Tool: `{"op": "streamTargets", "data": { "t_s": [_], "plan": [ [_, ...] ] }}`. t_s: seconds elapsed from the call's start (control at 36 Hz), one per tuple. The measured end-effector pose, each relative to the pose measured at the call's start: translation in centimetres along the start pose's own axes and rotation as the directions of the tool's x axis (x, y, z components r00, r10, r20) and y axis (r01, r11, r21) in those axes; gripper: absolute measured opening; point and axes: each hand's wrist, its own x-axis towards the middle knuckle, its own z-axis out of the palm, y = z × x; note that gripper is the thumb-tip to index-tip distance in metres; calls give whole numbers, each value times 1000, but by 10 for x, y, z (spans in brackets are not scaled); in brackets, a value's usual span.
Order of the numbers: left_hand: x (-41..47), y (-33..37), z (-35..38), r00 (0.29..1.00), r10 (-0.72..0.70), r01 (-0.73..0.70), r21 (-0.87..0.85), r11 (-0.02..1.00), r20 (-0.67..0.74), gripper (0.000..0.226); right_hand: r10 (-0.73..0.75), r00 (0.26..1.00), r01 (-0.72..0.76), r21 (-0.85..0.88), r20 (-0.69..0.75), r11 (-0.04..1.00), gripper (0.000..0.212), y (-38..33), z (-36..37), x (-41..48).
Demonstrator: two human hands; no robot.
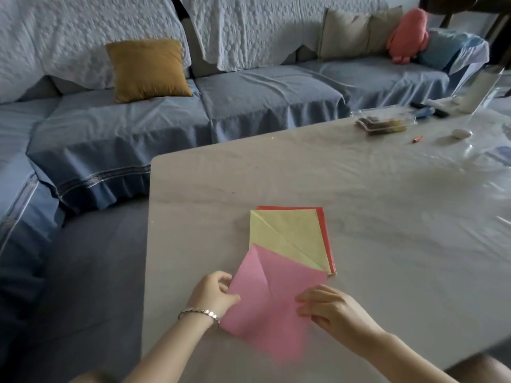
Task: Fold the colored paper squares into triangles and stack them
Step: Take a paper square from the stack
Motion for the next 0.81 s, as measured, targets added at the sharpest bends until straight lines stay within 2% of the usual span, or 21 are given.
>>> {"op": "streamTargets", "data": {
  "t_s": [0.08,0.19,0.22,0.33,0.42,0.47,0.53,0.56,0.61,0.72,0.81],
  "plan": [
    [6,14,4,995,66,-65,10,998,-79,29,-14,999,13,14,52,1000,17,-6,1,-2],
    [13,23,8,984,109,-114,-28,993,-143,10,-20,996,19,14,82,1000,30,-12,3,-6],
    [14,22,8,981,128,-134,-36,990,-147,11,-19,997,17,29,77,999,35,-12,4,-7],
    [7,16,4,961,199,-206,-17,978,-190,23,41,995,-47,72,88,996,40,-16,2,-6],
    [-2,16,-2,937,253,-264,-17,964,-240,19,161,987,-159,165,-2,973,45,-23,-5,3],
    [-10,19,-8,925,300,-320,-55,946,-233,21,261,957,-224,256,-123,940,41,-31,-13,15],
    [-19,22,-13,916,349,-371,-90,924,-195,28,388,905,-308,360,-175,881,16,-40,-25,28],
    [-23,24,-15,913,369,-391,-113,913,-173,30,431,886,-337,403,-169,851,11,-43,-30,34],
    [-34,28,-19,912,387,-406,-174,897,-137,28,479,863,-366,456,-159,811,30,-46,-38,40],
    [-49,33,-24,919,378,-394,-285,874,-113,22,535,836,-389,560,-119,732,27,-54,-47,46],
    [-54,35,-25,923,369,-385,-307,870,-110,21,619,776,-397,668,-121,629,38,-58,-48,43]
  ]
}}
